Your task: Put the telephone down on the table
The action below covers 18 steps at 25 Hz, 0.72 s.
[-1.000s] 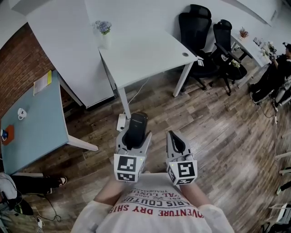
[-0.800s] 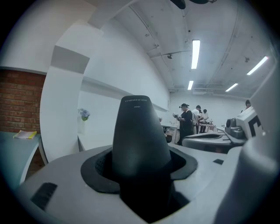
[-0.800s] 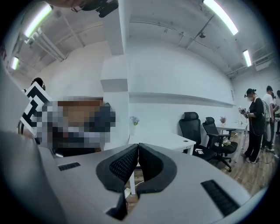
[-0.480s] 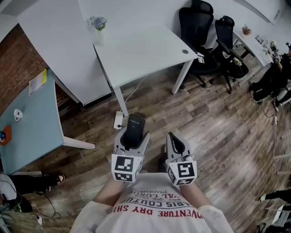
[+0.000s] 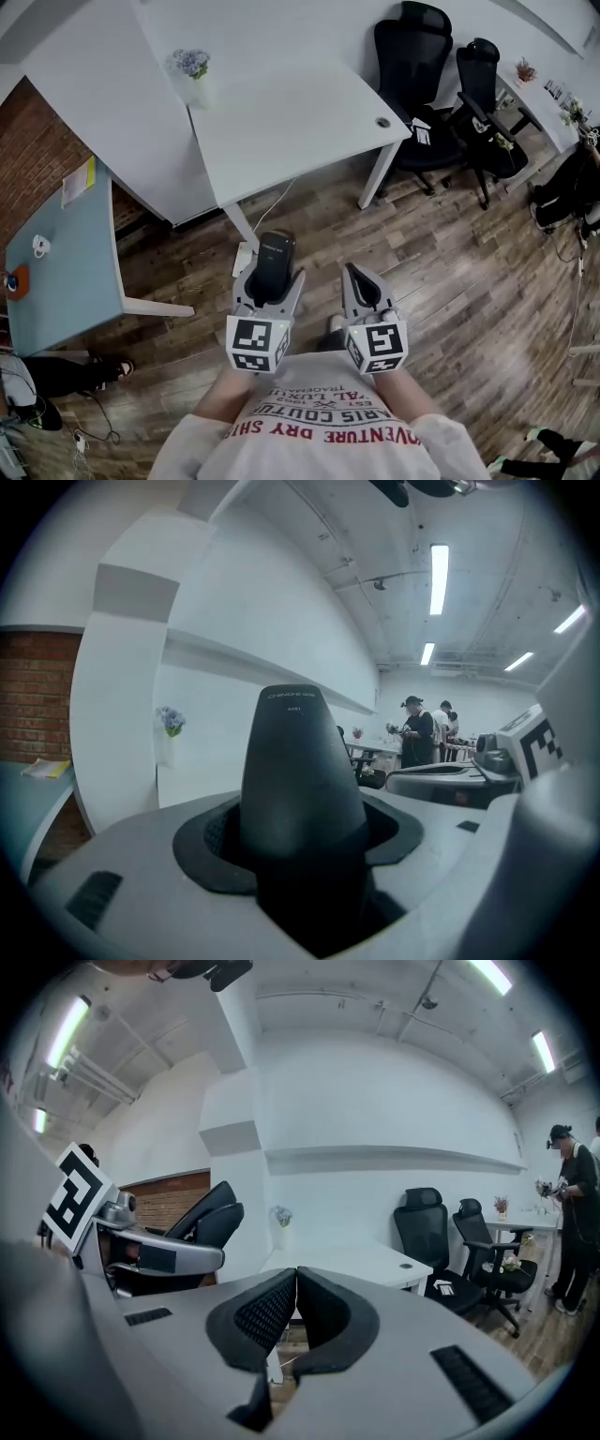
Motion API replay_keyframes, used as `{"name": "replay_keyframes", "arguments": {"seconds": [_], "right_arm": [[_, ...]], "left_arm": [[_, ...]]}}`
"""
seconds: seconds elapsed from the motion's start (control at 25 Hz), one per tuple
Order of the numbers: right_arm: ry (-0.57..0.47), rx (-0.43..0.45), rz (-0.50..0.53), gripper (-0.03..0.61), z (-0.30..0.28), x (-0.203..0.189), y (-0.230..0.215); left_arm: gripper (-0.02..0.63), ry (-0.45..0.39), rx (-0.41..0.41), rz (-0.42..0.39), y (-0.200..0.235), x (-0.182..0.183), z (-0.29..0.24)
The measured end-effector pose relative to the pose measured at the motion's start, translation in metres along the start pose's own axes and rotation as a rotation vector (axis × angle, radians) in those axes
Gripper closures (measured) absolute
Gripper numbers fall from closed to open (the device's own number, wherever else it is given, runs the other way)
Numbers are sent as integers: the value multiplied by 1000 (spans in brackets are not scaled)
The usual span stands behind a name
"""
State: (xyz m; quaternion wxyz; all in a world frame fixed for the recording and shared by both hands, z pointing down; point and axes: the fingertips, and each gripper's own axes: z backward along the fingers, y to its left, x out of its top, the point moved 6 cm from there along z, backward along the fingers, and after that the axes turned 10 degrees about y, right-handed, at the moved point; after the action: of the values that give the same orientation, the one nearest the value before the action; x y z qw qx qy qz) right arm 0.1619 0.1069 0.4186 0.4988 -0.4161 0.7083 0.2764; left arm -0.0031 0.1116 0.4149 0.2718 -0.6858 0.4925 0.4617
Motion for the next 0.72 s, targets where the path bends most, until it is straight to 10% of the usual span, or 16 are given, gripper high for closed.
{"name": "replay_keyframes", "arguments": {"seconds": [0.72], "right_arm": [[58,172,71,554,-83,29,-175]], "left_arm": [[314,6,97,98,-60,72,-154]]}}
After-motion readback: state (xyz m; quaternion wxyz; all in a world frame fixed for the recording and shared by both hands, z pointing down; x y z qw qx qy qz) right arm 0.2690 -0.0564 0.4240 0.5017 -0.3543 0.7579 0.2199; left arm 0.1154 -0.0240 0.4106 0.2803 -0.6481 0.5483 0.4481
